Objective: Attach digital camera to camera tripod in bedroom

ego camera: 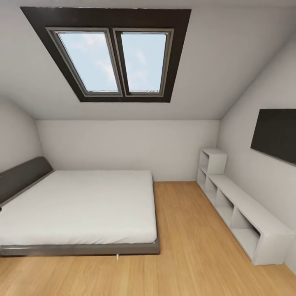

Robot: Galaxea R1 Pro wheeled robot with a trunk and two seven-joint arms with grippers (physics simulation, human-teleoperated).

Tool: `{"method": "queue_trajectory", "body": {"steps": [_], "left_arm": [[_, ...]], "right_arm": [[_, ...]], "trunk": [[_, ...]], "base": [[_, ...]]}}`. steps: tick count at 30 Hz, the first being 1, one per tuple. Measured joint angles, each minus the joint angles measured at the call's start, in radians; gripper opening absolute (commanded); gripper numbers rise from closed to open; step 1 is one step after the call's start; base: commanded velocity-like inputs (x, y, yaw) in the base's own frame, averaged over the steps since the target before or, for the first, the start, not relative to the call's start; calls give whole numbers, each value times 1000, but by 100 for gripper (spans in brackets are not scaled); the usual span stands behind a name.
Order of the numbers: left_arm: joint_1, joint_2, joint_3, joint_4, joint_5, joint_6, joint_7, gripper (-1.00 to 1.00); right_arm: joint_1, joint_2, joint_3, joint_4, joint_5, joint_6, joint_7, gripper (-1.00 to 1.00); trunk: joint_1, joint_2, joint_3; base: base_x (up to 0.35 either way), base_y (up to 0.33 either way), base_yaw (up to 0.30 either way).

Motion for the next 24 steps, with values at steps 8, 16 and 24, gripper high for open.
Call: {"method": "queue_trajectory", "body": {"steps": [8,16,24], "left_arm": [[0,-23,-1,1,-5,1,4,-100],[0,-24,-1,2,-5,2,3,-100],[0,-24,-1,2,-5,2,3,-100]], "right_arm": [[0,0,0,0,0,0,0,100],[0,0,0,0,0,0,0,100],[0,0,0,0,0,0,0,100]], "trunk": [[-1,0,0],[-1,0,0],[-1,0,0]], "base": [[193,-30,298],[312,-87,298],[317,-93,298]]}}
